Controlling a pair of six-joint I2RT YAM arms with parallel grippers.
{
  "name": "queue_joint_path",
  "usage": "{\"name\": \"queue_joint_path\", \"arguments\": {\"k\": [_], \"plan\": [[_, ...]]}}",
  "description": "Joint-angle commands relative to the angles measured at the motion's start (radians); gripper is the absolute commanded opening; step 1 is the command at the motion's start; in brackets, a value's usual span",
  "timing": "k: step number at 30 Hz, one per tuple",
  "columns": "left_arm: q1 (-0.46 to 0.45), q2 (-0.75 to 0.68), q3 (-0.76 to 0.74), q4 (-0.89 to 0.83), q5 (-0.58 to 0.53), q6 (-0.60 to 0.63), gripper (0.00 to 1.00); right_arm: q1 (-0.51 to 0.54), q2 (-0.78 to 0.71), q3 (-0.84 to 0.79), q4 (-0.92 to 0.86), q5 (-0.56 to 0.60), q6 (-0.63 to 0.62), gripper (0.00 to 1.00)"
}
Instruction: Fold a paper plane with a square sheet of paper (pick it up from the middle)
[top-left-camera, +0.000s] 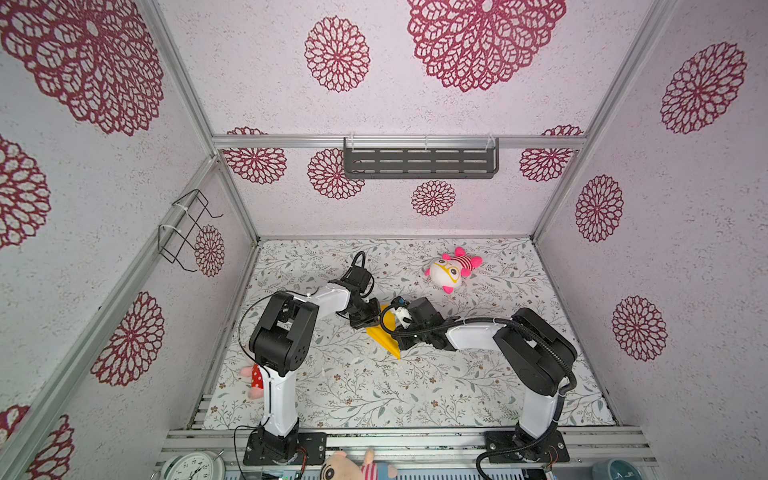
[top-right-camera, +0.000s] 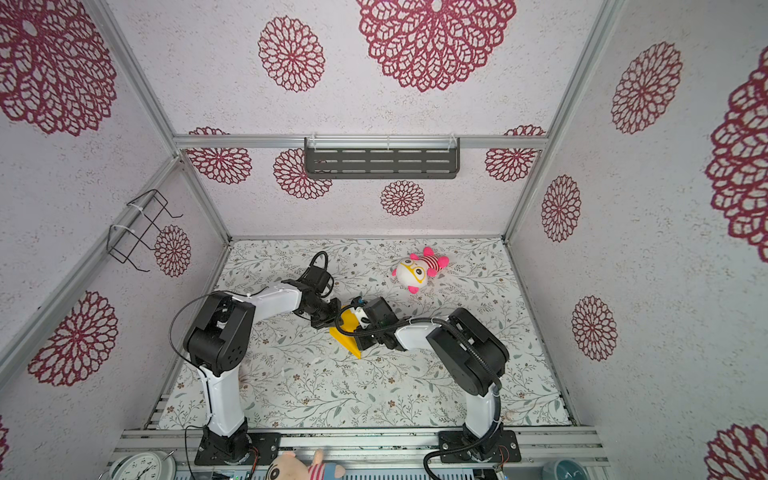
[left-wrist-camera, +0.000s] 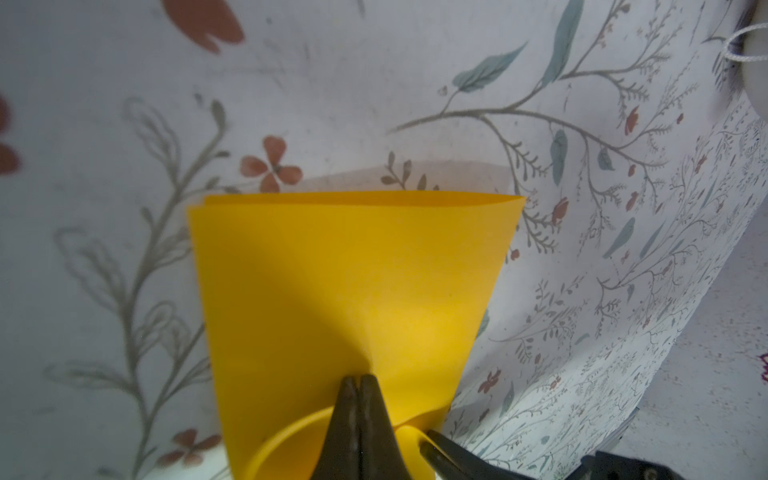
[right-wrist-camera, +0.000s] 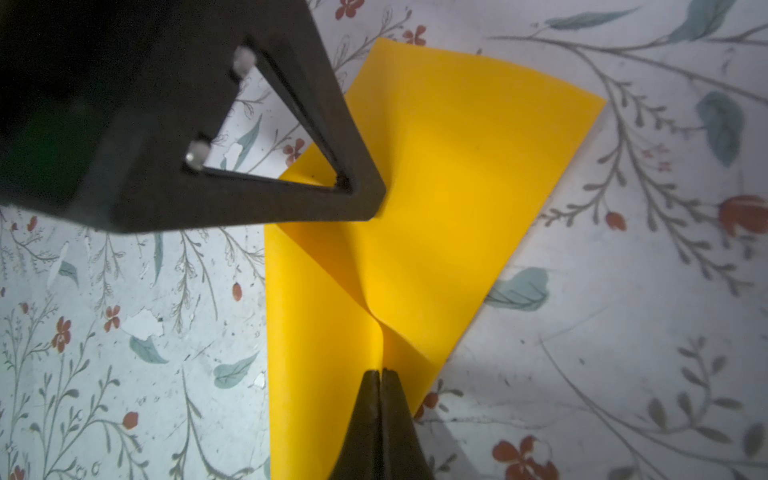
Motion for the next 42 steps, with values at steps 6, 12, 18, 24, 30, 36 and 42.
{"name": "queue_joint_path", "arguments": {"k": [6,12,18,24,30,36,42], "plan": [[-0.002,0.015,0.031,-0.026,0.005,0.013,0.00,-0.006,0.030,0.031,-0.035,-0.007,0.021,0.00],[0.030,-0.069,0.042,0.024,0.038,-0.031,0.07,-0.007,0.043,0.037,-0.050,-0.004,0.022,0.00],[0.071,-0.181,-0.069,0.131,0.043,-0.114,0.15,-0.008,0.052,0.044,-0.064,-0.009,0.020,0.00],[0.080,-0.283,-0.269,0.321,0.110,-0.213,0.17,-0.009,0.060,0.054,-0.077,-0.022,0.017,0.01],[0.060,-0.332,-0.456,0.631,0.209,-0.352,0.18,-0.012,0.067,0.060,-0.083,-0.040,0.016,0.01],[0.018,-0.330,-0.528,0.726,0.206,-0.380,0.13,-0.014,0.070,0.069,-0.097,-0.040,0.009,0.01],[0.000,-0.306,-0.560,0.714,0.195,-0.370,0.09,-0.015,0.075,0.079,-0.109,-0.038,0.010,0.01]]}}
